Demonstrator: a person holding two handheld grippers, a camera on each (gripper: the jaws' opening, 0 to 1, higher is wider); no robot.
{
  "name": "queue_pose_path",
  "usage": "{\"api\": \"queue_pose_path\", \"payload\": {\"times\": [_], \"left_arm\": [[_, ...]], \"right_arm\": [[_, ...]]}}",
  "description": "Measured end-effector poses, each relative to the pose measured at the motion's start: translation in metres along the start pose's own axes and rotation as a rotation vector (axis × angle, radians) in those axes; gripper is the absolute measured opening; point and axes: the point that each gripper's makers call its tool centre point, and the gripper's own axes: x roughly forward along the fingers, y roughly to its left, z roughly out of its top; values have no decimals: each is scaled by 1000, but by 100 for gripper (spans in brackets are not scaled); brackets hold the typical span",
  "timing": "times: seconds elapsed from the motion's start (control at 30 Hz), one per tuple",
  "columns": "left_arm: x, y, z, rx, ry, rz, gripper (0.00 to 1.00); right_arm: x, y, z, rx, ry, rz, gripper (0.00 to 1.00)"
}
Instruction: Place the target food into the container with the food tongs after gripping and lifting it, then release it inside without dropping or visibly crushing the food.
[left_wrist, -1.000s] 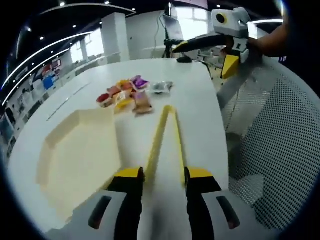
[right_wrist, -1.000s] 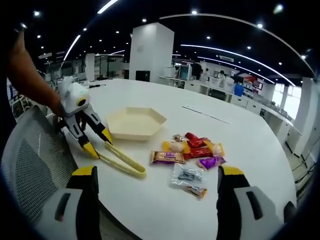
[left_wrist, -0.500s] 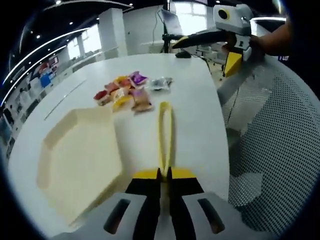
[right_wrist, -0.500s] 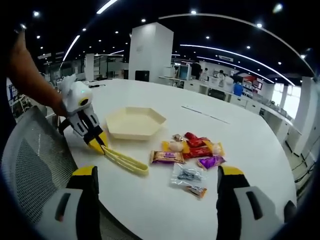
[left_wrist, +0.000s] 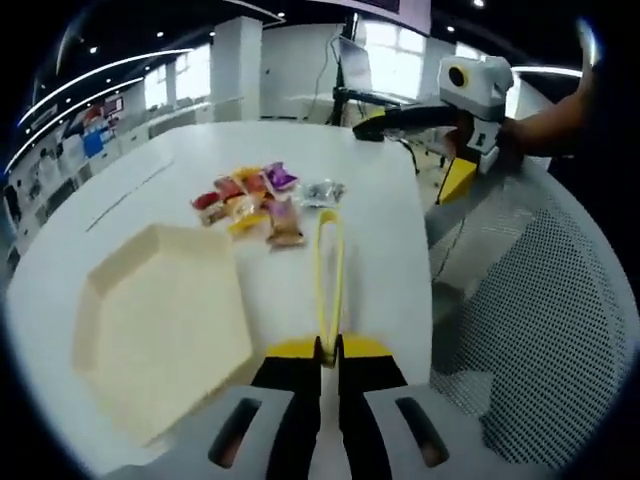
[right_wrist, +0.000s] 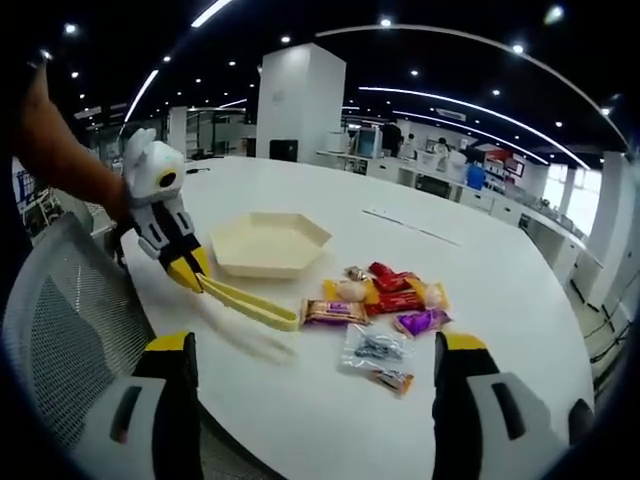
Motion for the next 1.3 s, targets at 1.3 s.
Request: {"api": "queue_pose_path", "payload": {"times": [1.3], "left_arm": [[-98, -3, 87, 55, -89, -11, 0]], "right_arm": [[-3, 35, -2, -162, 42, 136, 99]]}}
